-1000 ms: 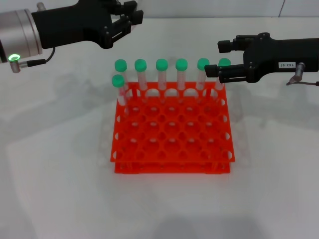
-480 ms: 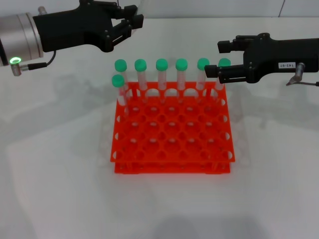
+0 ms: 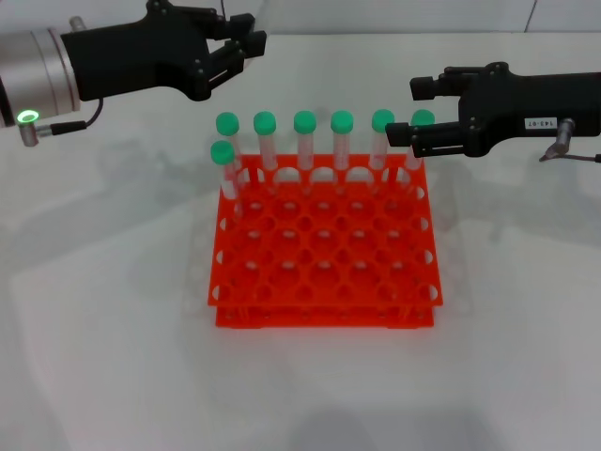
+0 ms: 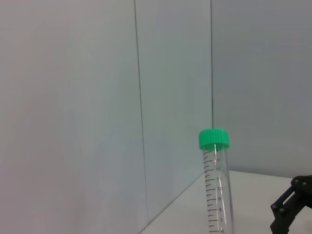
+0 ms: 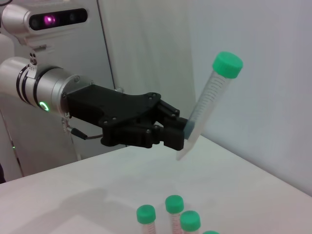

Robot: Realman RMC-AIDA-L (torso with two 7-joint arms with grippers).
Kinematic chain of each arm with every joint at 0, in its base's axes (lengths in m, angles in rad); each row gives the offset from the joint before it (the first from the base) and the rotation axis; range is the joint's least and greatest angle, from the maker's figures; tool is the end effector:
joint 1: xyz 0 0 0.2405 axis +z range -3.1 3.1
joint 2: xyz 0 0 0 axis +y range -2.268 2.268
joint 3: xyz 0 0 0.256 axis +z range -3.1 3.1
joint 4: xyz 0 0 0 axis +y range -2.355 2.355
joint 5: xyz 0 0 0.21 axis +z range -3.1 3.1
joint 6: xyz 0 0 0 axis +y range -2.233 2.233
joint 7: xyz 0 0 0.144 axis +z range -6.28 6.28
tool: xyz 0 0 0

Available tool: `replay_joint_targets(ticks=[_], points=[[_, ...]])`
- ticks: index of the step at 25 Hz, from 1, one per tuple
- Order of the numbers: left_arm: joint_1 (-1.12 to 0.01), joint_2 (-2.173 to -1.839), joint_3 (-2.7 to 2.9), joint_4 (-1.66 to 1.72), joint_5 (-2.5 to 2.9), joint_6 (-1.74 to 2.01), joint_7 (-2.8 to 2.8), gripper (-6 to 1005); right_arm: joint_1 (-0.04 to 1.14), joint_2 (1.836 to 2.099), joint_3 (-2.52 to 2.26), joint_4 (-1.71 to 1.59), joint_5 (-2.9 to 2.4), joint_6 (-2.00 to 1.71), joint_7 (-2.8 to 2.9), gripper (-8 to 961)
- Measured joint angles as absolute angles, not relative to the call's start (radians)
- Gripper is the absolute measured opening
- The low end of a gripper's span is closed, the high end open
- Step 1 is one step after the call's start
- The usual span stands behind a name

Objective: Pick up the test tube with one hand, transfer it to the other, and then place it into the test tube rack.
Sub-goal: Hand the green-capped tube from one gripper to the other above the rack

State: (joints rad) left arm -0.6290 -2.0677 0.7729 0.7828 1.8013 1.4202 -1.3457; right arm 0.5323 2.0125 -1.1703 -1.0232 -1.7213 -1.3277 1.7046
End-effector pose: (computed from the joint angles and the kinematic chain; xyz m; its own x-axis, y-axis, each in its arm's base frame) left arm -0.2004 0.3896 0.0325 0.8284 0.0652 0.5564 0.3075 -0.8832 -0.3543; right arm 0.1743 0.3768 0.0237 0.8669 -0.2083 -0.4529 -0.3418 -0.9098 -0.2357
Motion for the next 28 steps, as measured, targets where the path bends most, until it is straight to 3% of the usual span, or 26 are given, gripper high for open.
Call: replay_joint_targets(ticks=[28], points=[[-0.636,-2.066,0.773,0.773,1.813,1.41,-1.346,190,0.579,2.011,-1.156,-1.039,-1.688,-1.288,1.711,766]])
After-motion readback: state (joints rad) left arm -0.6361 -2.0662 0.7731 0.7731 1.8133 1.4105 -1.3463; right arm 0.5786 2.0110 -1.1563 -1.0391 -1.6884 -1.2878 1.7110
